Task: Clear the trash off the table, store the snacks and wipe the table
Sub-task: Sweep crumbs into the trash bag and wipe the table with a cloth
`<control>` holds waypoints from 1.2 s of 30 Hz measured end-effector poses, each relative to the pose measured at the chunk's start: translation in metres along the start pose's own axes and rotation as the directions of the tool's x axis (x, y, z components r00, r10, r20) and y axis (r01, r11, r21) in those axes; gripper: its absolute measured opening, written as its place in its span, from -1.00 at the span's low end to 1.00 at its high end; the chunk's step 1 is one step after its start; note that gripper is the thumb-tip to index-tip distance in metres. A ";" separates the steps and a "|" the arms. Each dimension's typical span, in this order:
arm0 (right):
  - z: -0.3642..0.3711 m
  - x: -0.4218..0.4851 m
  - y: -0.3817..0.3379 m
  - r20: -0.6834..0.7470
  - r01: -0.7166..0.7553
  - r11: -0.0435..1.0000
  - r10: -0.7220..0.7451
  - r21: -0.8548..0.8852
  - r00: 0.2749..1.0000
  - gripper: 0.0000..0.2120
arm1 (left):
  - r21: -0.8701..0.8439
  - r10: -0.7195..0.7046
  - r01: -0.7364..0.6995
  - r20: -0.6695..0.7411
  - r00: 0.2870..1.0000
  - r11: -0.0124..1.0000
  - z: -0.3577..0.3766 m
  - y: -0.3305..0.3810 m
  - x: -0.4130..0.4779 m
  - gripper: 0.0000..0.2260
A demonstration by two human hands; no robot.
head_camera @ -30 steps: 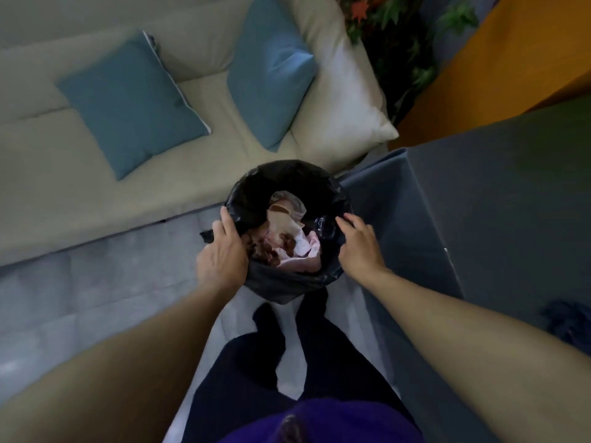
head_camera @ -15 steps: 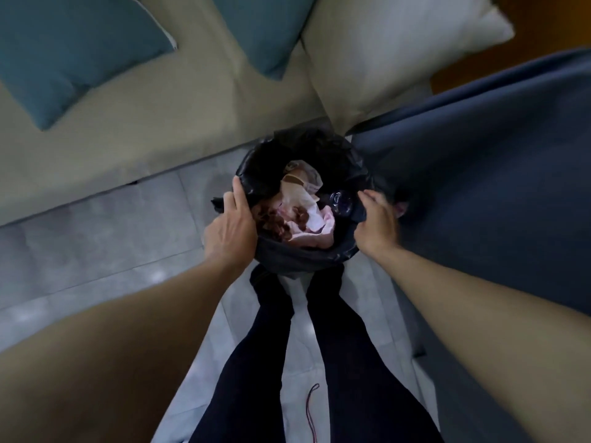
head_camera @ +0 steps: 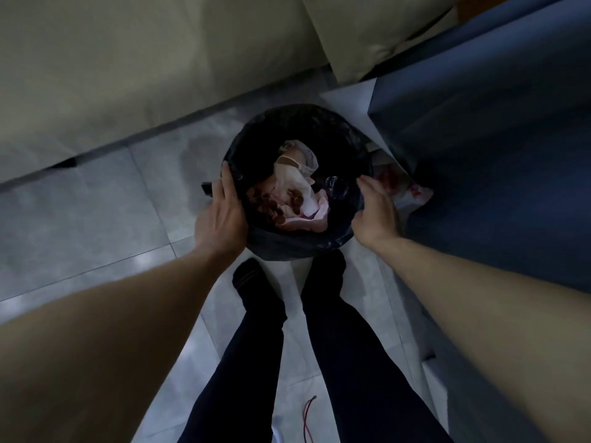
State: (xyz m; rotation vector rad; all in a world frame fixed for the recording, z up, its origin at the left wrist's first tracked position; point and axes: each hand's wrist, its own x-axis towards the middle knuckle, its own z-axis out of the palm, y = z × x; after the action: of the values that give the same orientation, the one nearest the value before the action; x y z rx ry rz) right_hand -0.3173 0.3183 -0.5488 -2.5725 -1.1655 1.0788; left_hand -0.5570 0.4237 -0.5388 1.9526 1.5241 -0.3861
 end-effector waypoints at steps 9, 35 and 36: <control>0.015 -0.005 0.001 0.074 -0.007 1.000 0.006 0.014 0.997 -0.34 | 0.042 -0.035 0.028 0.189 0.981 0.999 0.011 -0.013 0.011 -0.03; -0.168 -0.100 -0.158 0.157 -0.038 0.991 0.058 -0.129 0.986 -0.22 | 0.276 0.167 -0.202 0.145 0.975 0.940 -0.217 0.073 -0.067 -0.42; -0.181 -0.109 -0.164 0.145 -0.030 0.988 0.052 -0.151 0.988 -0.21 | 0.280 0.180 -0.211 0.134 0.975 0.937 -0.232 0.080 -0.074 -0.42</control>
State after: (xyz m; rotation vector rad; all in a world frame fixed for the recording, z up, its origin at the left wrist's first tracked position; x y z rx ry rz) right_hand -0.3493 0.3878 -0.2924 -2.6781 -1.2767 1.2572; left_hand -0.5357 0.5028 -0.2960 2.2488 1.2453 -0.6492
